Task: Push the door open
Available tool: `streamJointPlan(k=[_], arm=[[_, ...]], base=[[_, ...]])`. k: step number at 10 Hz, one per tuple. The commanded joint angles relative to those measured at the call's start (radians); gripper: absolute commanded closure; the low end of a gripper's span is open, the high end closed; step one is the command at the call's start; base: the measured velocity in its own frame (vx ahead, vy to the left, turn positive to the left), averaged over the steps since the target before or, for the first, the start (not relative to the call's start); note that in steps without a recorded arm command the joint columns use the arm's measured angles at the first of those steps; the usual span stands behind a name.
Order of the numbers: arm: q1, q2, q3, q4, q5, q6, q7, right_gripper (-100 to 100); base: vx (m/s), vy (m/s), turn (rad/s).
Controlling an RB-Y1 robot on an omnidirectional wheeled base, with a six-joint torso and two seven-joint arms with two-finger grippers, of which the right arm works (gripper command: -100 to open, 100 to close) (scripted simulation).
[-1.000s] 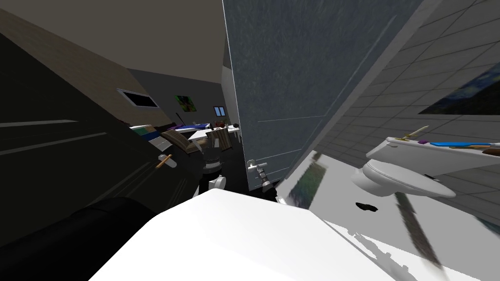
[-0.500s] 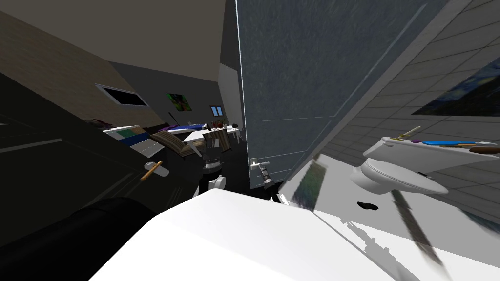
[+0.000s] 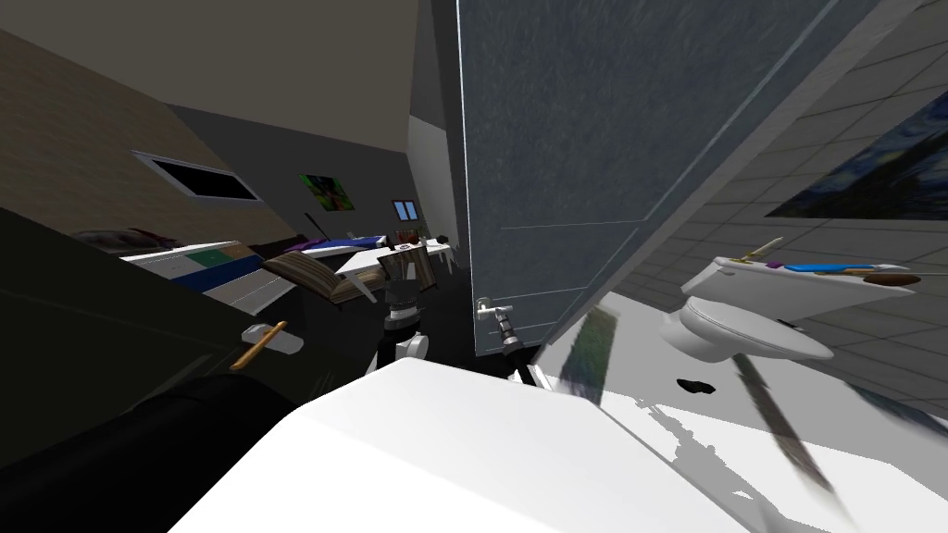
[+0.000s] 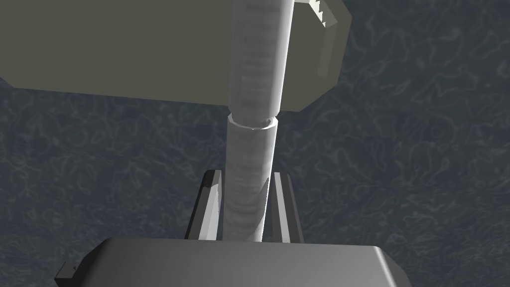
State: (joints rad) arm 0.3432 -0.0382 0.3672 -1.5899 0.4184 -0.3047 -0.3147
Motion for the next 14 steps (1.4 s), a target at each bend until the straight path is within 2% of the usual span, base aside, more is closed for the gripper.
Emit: streamJointPlan(k=[1,7,11,14], arm=[[-0.008,0.002,-0.032,-0.003,-0.009,0.004,0.004,100],[-0.025,0.027,-0.082,0.010,-0.025,0.011,0.017,100],[-0.040,0.055,-0.128,0.021,-0.040,0.016,0.029,100],[-0.047,0.070,-0.147,0.026,-0.046,0.019,0.034,100]], base=[[0.083,0.118,-0.052],[0.068,0.090,-0.054],[0.109,0.147,-0.087],[0.106,0.154,-0.071]])
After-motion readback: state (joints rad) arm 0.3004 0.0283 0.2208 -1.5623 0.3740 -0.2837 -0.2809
